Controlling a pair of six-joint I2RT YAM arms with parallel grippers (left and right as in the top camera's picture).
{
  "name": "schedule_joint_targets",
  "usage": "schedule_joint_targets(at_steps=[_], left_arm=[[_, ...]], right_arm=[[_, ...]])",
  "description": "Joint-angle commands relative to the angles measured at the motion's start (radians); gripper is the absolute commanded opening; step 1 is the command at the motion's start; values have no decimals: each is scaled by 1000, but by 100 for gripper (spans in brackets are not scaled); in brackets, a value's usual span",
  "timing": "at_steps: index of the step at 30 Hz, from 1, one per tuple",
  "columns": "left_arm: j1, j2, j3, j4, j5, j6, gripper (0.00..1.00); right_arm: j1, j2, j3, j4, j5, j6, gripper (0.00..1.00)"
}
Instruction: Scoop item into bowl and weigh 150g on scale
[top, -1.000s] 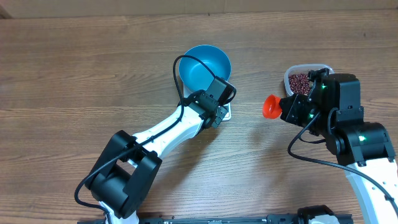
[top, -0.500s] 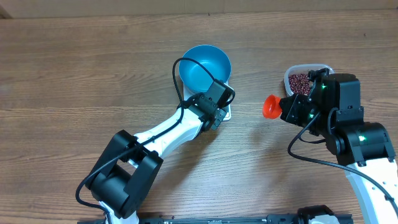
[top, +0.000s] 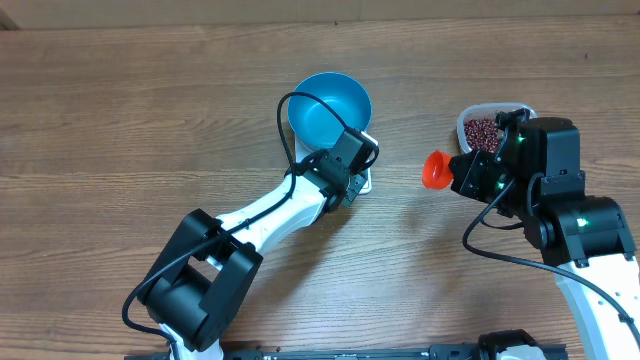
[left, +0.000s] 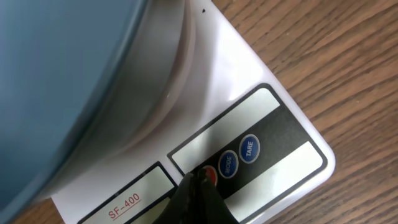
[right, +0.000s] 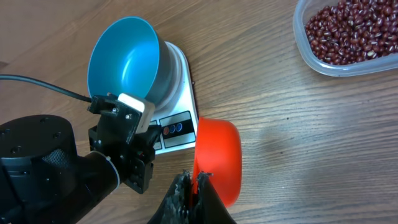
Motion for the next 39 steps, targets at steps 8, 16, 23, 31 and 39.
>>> schedule_joint_targets(at_steps=[8,16,23,31,39], left_arm=[[-22,24,-31,18,5,15,4],[-22,26,-31,21,5,6,5],[-21,39,-31,32,-6,5,4],[-21,39,-31,49,-31,4,4],[-19,39,-31,56,-32,4,4]], right_arm=[[-4,-7,23,14,-6,1,4],[-4,-7,23,13,-6,1,4],[-4,-7,23,13,-6,1,4],[-4,-7,23,13,-6,1,4],[-4,-7,23,13,-17,0,4]])
